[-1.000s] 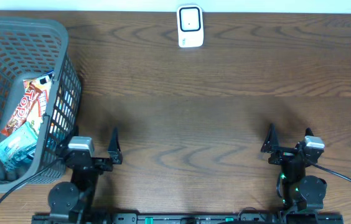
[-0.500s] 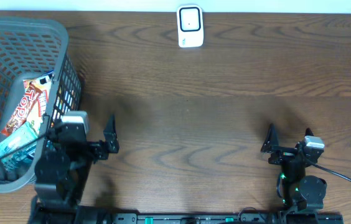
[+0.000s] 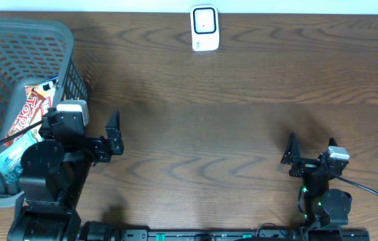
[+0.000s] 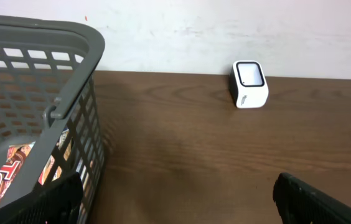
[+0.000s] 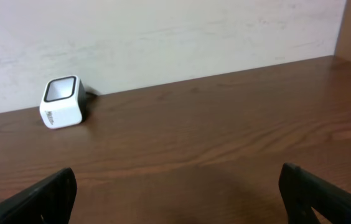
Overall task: Scan the item barcode
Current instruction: 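Move the left gripper up and over into the grey basket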
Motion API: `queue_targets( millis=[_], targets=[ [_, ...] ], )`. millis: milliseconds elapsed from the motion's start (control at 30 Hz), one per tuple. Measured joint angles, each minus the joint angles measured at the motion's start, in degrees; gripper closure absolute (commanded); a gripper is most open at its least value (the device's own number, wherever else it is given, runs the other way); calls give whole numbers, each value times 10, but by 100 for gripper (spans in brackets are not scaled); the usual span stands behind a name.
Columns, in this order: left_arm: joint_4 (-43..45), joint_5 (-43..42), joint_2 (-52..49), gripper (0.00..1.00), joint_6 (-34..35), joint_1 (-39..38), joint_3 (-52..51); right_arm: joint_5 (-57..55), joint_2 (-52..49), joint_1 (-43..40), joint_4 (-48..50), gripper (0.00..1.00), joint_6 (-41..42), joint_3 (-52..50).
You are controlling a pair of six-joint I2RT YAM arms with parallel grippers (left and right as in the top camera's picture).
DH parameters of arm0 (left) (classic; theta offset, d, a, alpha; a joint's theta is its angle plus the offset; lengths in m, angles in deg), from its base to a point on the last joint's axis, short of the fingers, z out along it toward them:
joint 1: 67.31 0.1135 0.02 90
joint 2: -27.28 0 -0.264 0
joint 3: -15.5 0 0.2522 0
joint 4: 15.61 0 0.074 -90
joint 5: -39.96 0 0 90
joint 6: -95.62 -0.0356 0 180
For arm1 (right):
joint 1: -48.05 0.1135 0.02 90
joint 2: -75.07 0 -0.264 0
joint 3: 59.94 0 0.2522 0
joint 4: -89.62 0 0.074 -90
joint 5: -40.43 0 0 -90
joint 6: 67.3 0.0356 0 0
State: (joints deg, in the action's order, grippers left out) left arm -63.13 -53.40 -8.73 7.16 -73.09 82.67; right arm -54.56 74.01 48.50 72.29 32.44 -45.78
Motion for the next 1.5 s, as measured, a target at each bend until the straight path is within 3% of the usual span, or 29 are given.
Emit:
queue_targets(
  millis=[433, 900, 1067, 1500],
  targets=[
    [17, 4, -15, 2, 3, 0, 31, 0, 0, 0, 0, 1, 0, 0],
    [-53, 111, -223, 2, 22, 20, 302, 0, 0, 0, 0, 1, 0, 0],
    [-97, 125, -298, 2, 76, 86, 376, 0, 0, 0, 0, 1, 0, 0],
    [-203, 127, -383, 2, 299, 336, 385, 0, 0, 0, 0, 1, 0, 0]
  ],
)
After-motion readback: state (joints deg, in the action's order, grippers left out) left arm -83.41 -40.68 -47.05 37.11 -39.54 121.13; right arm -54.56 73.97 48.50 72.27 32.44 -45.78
